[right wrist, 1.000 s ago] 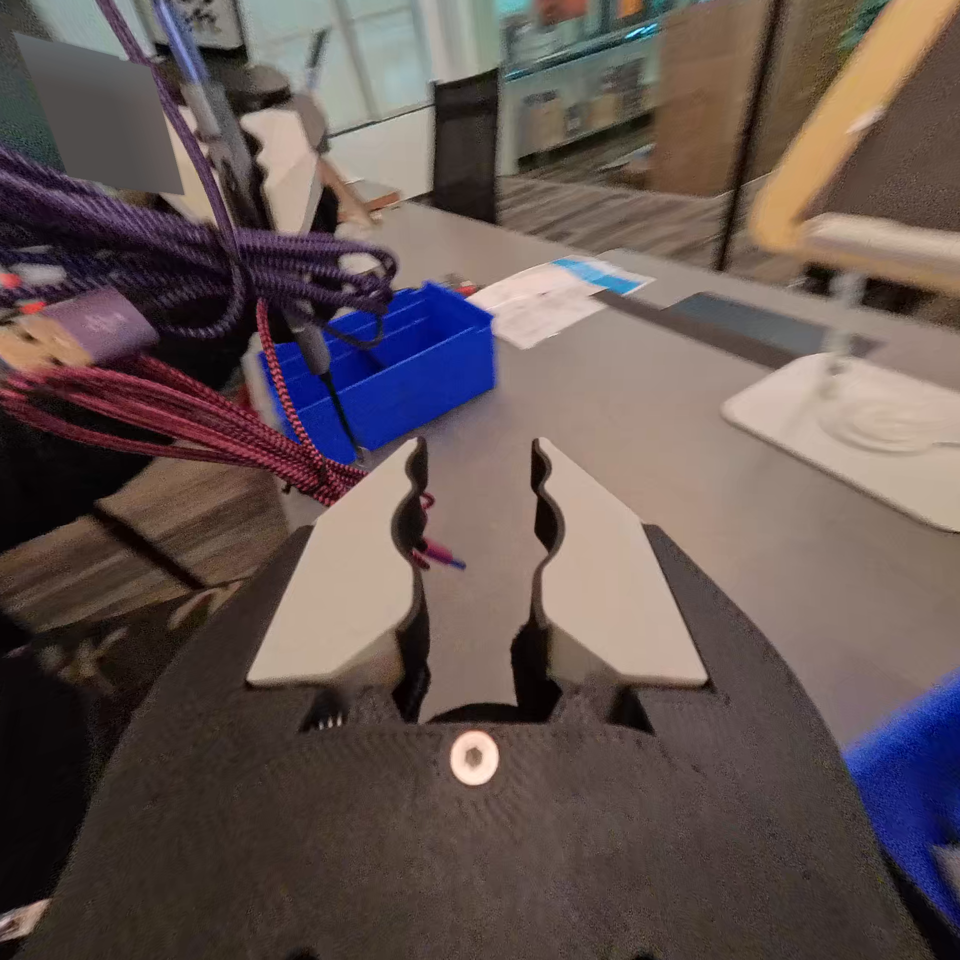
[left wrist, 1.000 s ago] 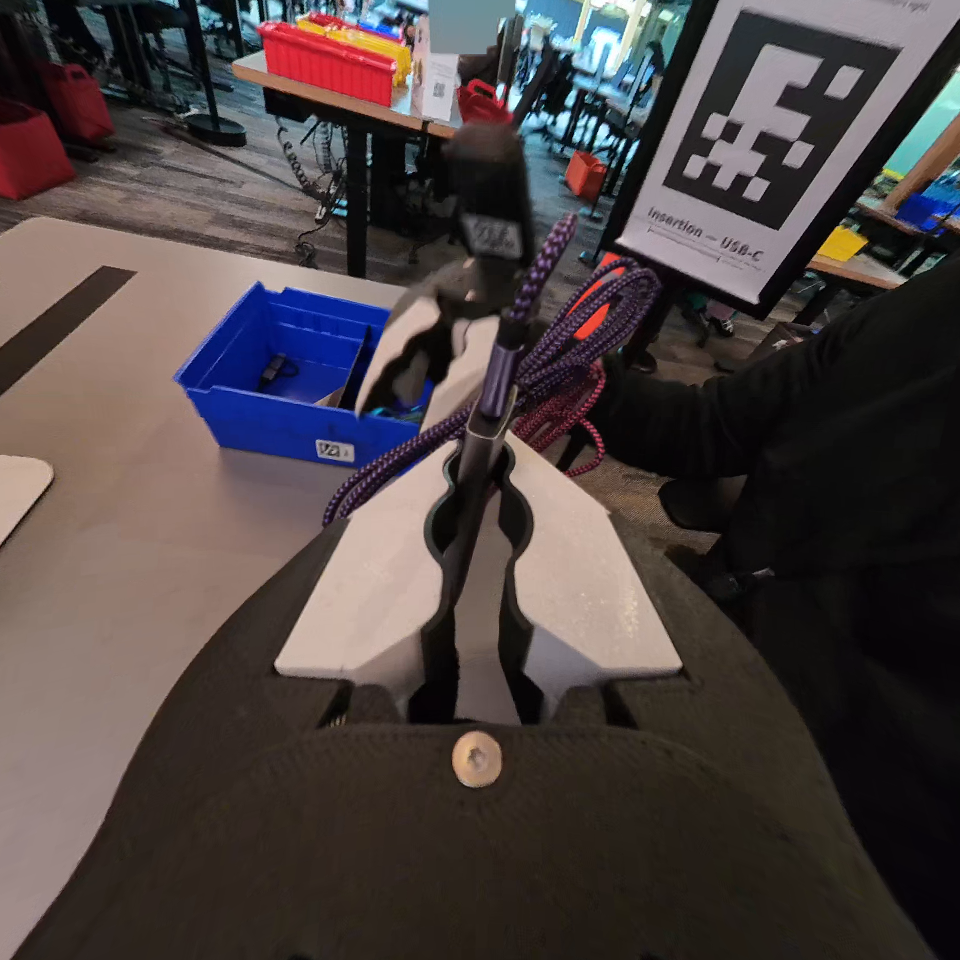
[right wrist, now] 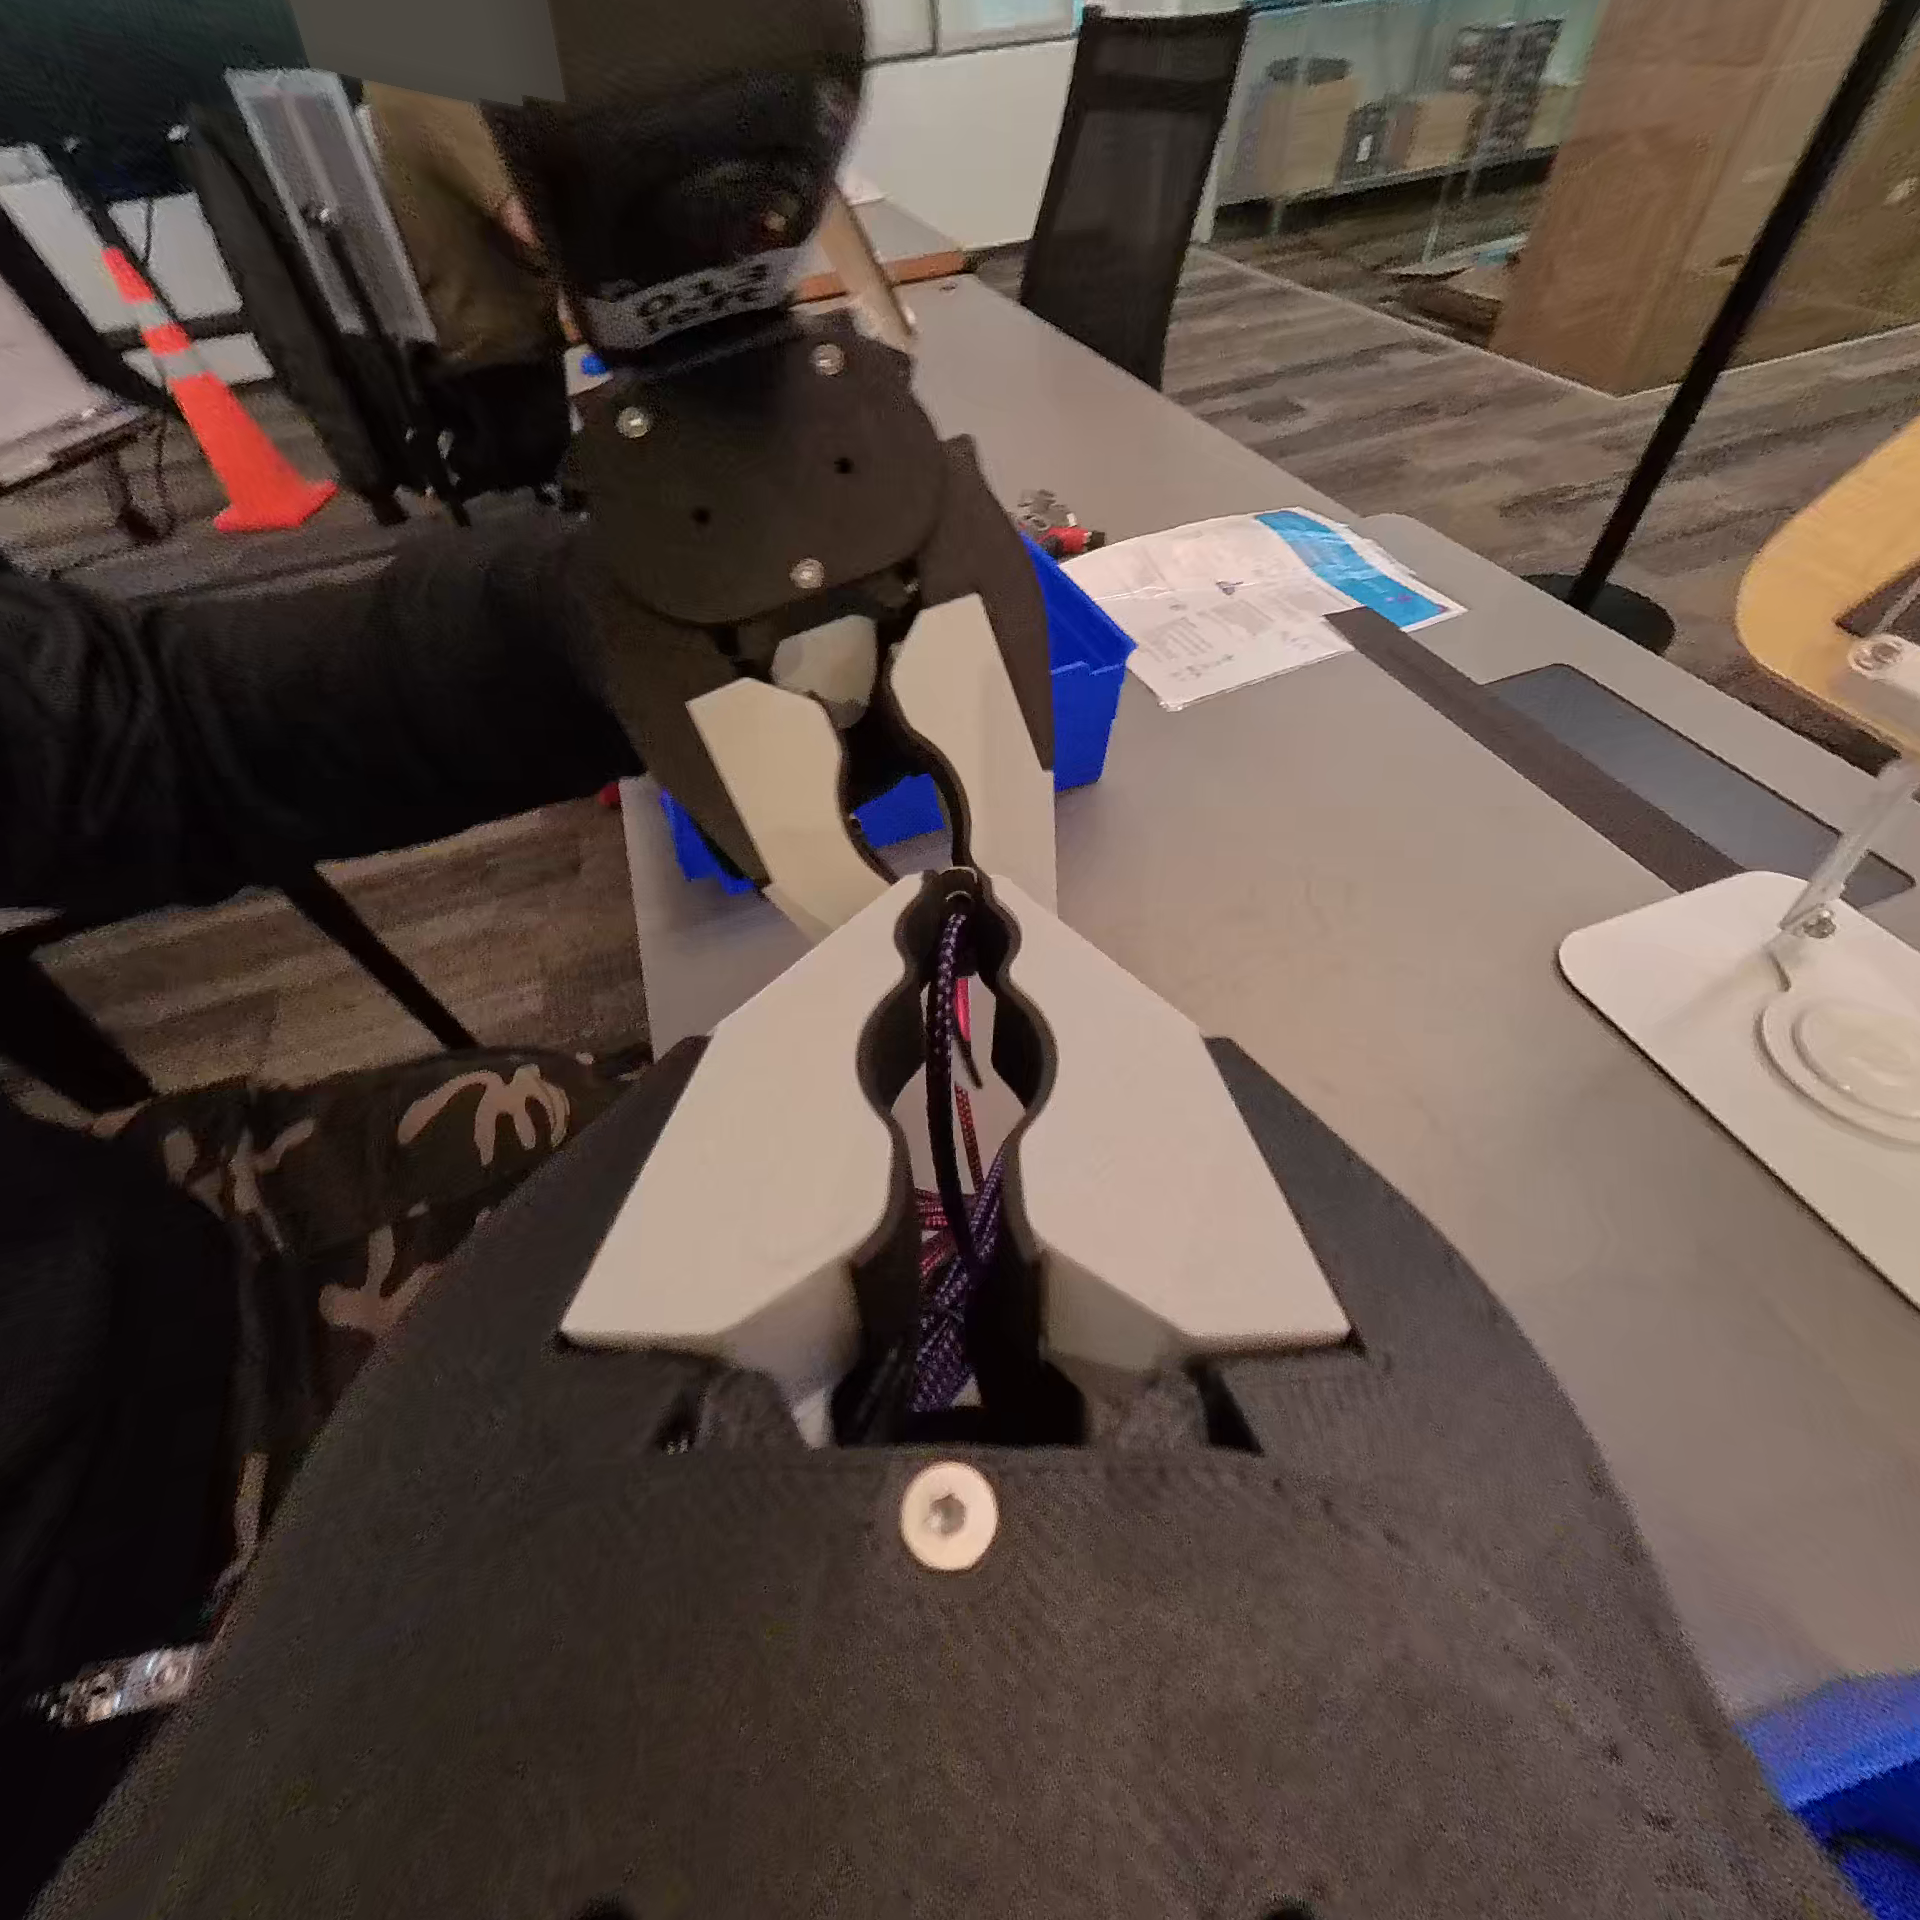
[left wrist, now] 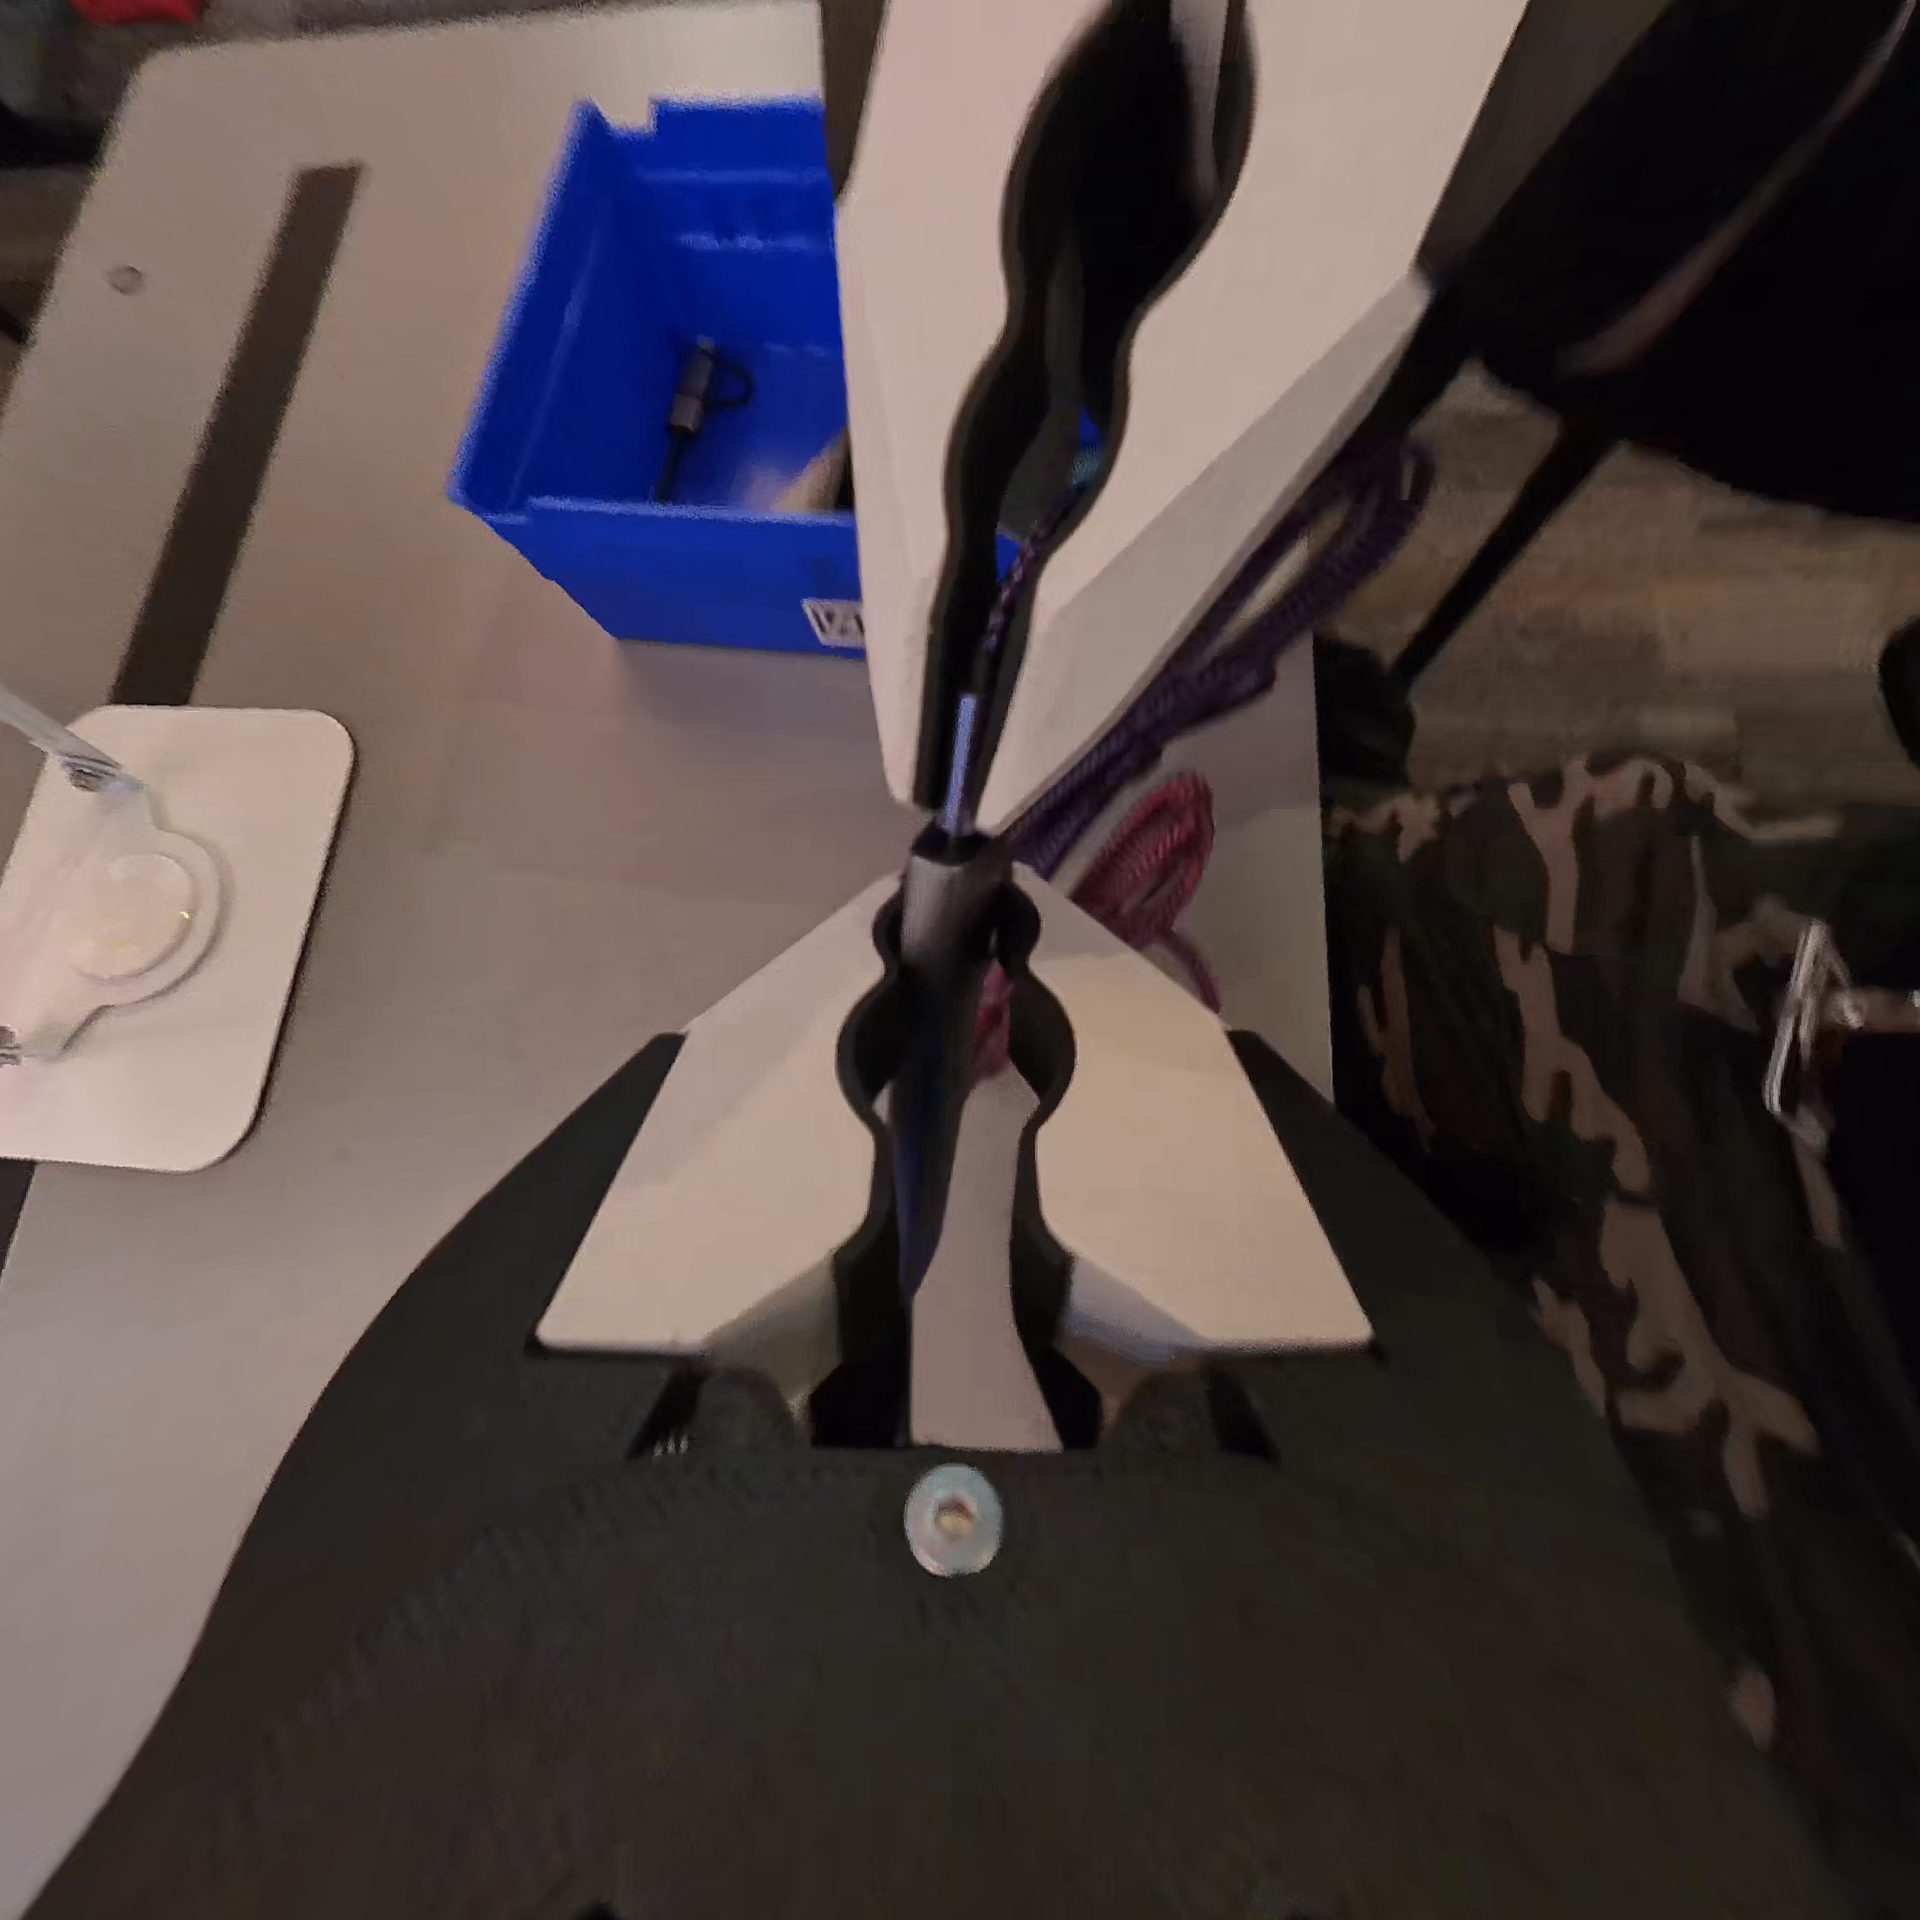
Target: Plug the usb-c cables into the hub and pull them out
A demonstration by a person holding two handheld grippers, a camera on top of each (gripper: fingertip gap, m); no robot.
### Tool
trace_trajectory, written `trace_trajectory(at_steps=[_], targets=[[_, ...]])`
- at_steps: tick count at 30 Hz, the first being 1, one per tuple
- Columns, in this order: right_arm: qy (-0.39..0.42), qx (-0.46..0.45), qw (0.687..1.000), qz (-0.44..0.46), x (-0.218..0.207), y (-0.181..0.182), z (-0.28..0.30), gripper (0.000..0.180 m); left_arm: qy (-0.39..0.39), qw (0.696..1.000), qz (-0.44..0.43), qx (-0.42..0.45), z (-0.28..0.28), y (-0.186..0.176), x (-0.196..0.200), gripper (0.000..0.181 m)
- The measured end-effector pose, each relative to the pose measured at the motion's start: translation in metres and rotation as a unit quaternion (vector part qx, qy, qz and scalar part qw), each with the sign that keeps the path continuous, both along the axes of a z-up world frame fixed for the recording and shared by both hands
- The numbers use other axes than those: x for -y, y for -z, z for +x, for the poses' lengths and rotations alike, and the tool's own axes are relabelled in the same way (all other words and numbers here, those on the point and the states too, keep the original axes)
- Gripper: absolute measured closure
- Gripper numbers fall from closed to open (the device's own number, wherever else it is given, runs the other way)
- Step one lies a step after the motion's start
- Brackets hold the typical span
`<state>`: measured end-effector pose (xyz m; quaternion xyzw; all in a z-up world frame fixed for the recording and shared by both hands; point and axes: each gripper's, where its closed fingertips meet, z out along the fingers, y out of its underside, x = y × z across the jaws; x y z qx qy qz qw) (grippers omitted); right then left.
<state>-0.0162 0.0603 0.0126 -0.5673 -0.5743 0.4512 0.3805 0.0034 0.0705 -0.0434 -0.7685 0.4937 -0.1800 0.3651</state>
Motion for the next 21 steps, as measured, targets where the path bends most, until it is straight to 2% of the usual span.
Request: trace_trajectory(at_steps=[2,4,6,10,12,16,17,19,21], targets=[[0.026,-0.017,0.999,-0.021,-0.007,0.002,-0.002,0.176,-0.040,0.998,0.050,0.025,0.002,-0.008,-0.012,0.156],[0.044,-0.041,0.997,-0.056,-0.010,0.002,-0.004,0.177,-0.095,0.987,0.133,-0.010,-0.006,-0.010,-0.027,0.138],[0.063,-0.069,0.992,-0.089,-0.014,0.002,-0.005,0.176,-0.134,0.968,0.202,-0.058,-0.010,-0.009,-0.036,0.134],[0.089,-0.134,0.974,-0.157,-0.018,-0.003,-0.005,0.177,-0.191,0.932,0.285,-0.114,-0.019,-0.011,-0.049,0.147],[0.098,-0.158,0.966,-0.180,-0.019,-0.004,-0.004,0.177,-0.199,0.928,0.294,-0.110,-0.019,-0.014,-0.051,0.157],[0.096,-0.182,0.966,-0.159,-0.015,-0.005,-0.001,0.177,-0.163,0.942,0.269,-0.119,-0.014,-0.010,-0.045,0.158],[0.088,-0.182,0.969,-0.139,-0.013,-0.007,0.000,0.175,-0.148,0.949,0.251,-0.119,-0.013,-0.008,-0.042,0.158],[0.066,-0.167,0.980,-0.083,-0.007,-0.010,0.002,0.155,-0.111,0.959,0.230,-0.121,-0.011,-0.009,-0.035,0.158],[0.042,-0.118,0.992,0.017,-0.001,-0.008,0.006,0.152,-0.081,0.971,0.192,-0.120,-0.013,-0.007,-0.027,0.159]])
